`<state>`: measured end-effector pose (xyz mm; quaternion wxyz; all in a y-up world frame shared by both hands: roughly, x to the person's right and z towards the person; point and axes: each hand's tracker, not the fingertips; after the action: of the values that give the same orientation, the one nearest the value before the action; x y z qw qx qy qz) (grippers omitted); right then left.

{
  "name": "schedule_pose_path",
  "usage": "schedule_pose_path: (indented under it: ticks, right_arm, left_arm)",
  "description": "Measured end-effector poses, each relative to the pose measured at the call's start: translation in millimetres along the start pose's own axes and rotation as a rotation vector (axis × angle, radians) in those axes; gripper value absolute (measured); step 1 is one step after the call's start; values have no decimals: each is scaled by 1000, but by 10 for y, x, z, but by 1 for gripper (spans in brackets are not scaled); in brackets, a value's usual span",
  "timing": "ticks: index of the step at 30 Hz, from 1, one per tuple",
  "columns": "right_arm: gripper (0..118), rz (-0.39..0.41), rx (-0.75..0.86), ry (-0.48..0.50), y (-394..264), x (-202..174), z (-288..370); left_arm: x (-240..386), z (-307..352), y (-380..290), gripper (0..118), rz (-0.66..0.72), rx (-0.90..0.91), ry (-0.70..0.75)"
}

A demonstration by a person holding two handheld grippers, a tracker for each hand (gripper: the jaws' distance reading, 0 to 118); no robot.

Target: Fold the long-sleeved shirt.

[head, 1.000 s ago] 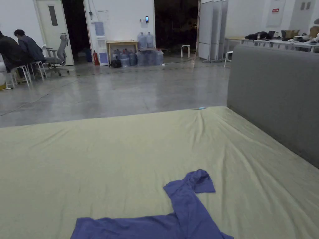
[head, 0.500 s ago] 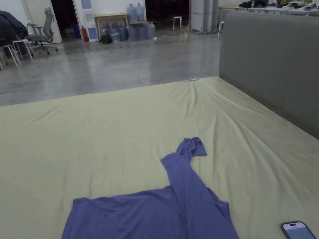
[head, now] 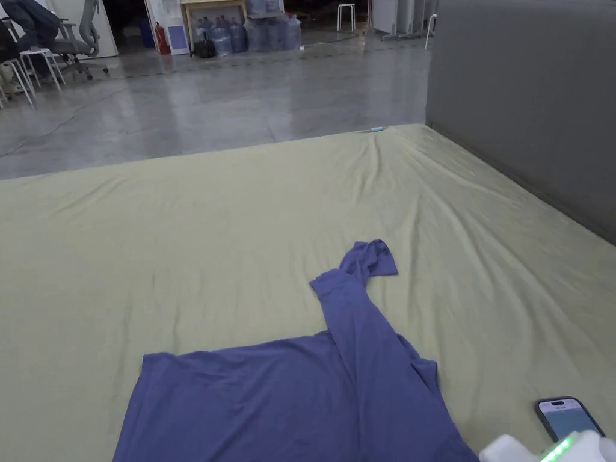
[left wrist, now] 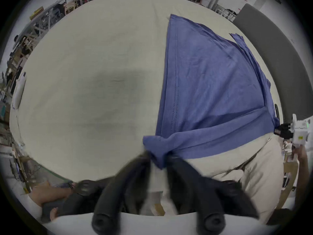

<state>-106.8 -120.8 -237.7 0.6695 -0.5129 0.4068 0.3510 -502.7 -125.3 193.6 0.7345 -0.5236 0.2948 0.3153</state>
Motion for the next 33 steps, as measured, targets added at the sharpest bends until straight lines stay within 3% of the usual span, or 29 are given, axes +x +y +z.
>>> schedule_pose_path:
  ticks: [1, 2, 5, 8, 9, 10, 11, 12, 14, 16, 19, 23, 26, 27, 28, 29, 30, 32, 33]
  right_arm:
    - [82, -48, -19, 26, 36, 60, 107]
    - [106, -95, -18, 65, 61, 108, 231]
    - [106, -115, 161, 90, 68, 162, 816]
    - [105, -169, 266, 68, 69, 137, 1243]
    - [99, -203, 284, 69, 57, 105, 1323]
    - [75, -236, 296, 87, 58, 37, 1365]
    - [9, -252, 306, 110, 24, -27, 1387]
    - [0, -267, 326, 122, -5, -88, 1399]
    - [0, -294, 316, 78, -67, -284, 1299]
    - [0, -284, 276, 129, -66, -489, 1312]
    - [0, -232, 354, 209, 26, -611, 1321]
    - [0, -223, 323, 205, 220, -576, 1303]
    - [0, -265, 322, 199, 479, -355, 1238]
    - [3, -302, 324, 216, 602, -265, 1200]
    - [29, -341, 331, 254, 768, -143, 1135]
    - [84, -374, 331, 275, 963, -19, 1053]
    - [118, -401, 315, 293, 1160, 120, 957]
    - [116, -500, 290, 271, 1620, 334, 682]
    - [116, -474, 249, 283, 1849, 401, 528]
  left_arm:
    - [34, 138, 6, 106, -15, 30, 10]
    - [72, 287, 5, 116, -44, 86, 8]
    - [185, 748, -23, 114, -22, 258, -53]
    - [399, 988, -136, 111, -7, 286, -141]
    - [463, 993, -181, 101, -11, 271, -175]
    - [533, 980, -231, 67, -19, 245, -200]
    - [602, 966, -282, 1, -33, 242, -192]
    - [700, 927, -340, 0, -45, 239, -169]
    - [913, 791, -482, 0, -101, 208, -49]
    - [969, 696, -502, 0, -93, 205, -104]
    - [1040, 704, -486, 0, -46, 178, -246]
    - [1126, 809, -309, 0, -110, 207, -195]
    - [1102, 880, -181, 0, -106, 231, -193]
    - [1112, 902, -154, 0, -100, 238, -202]
    - [1115, 911, -127, 0, -102, 242, -205]
    - [1122, 912, -105, 0, -107, 244, -207]
    - [1131, 905, -88, 0, -113, 244, -208]
    - [1191, 904, -68, 0, -129, 239, -201]
    - [1193, 891, -60, 0, -131, 236, -200]
